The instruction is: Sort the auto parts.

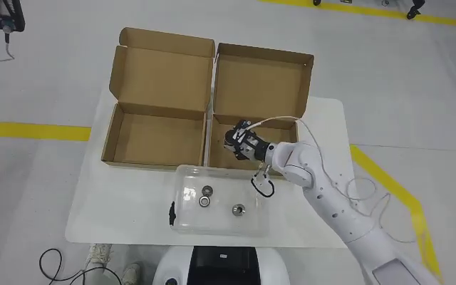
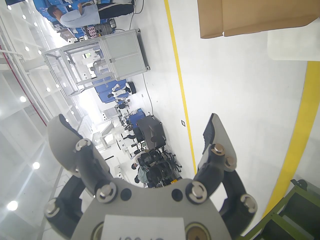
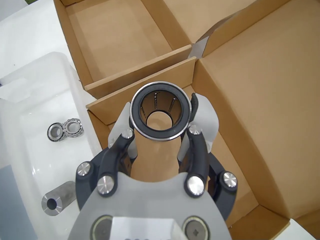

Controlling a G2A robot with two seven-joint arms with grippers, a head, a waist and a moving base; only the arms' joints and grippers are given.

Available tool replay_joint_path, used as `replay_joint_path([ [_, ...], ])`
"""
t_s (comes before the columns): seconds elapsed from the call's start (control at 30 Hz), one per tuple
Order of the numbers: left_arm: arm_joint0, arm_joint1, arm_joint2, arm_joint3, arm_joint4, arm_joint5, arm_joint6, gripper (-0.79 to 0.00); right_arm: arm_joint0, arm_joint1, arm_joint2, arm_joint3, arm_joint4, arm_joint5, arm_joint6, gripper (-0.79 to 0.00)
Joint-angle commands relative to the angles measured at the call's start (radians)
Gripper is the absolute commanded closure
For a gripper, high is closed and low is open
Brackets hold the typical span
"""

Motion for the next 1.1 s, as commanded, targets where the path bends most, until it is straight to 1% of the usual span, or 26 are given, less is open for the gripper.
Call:
replay_joint_path([
  [0.0, 0.0, 0.0, 0.0, 0.0, 0.0, 0.0, 0.0, -0.785, 0.01, -0.008, -0.009, 0.04, 0.015, 0.016, -0.024, 0.0],
  [0.03, 0.0, 0.0, 0.0, 0.0, 0.0, 0.0, 0.0, -0.785, 0.012, -0.012, -0.01, 0.059, 0.022, 0.027, -0.047, 0.0],
  [0.13, 0.0, 0.0, 0.0, 0.0, 0.0, 0.0, 0.0, -0.785, 0.01, -0.025, -0.021, 0.112, 0.032, 0.103, -0.082, 0.0],
  [0.2, 0.0, 0.0, 0.0, 0.0, 0.0, 0.0, 0.0, -0.785, 0.017, -0.034, -0.041, 0.141, 0.017, 0.131, -0.085, 0.0],
  [0.4, 0.0, 0.0, 0.0, 0.0, 0.0, 0.0, 0.0, -0.785, 0.056, -0.063, -0.092, 0.196, -0.008, 0.173, -0.081, 0.0],
  [0.53, 0.0, 0.0, 0.0, 0.0, 0.0, 0.0, 0.0, -0.785, 0.073, -0.077, -0.109, 0.221, -0.01, 0.181, -0.066, 0.0],
  [0.57, 0.0, 0.0, 0.0, 0.0, 0.0, 0.0, 0.0, -0.785, 0.076, -0.08, -0.111, 0.225, -0.008, 0.182, -0.065, -0.025],
  [0.6, 0.0, 0.0, 0.0, 0.0, 0.0, 0.0, 0.0, -0.785, 0.078, -0.082, -0.113, 0.23, -0.006, 0.183, -0.065, -0.099],
  [0.7, 0.0, 0.0, 0.0, 0.0, 0.0, 0.0, 0.0, -0.785, 0.087, -0.09, -0.118, 0.245, -0.005, 0.184, -0.056, -0.215],
  [0.8, 0.0, 0.0, 0.0, 0.0, 0.0, 0.0, 0.0, -0.785, 0.093, -0.097, -0.121, 0.259, -0.004, 0.182, -0.054, -0.231],
  [0.93, 0.0, 0.0, 0.0, 0.0, 0.0, 0.0, 0.0, -0.785, 0.097, -0.104, -0.121, 0.277, 0.002, 0.183, -0.055, -0.274],
  [1.07, 0.0, 0.0, 0.0, 0.0, 0.0, 0.0, 0.0, -0.785, 0.1, -0.109, -0.116, 0.289, 0.003, 0.179, -0.056, -0.388],
])
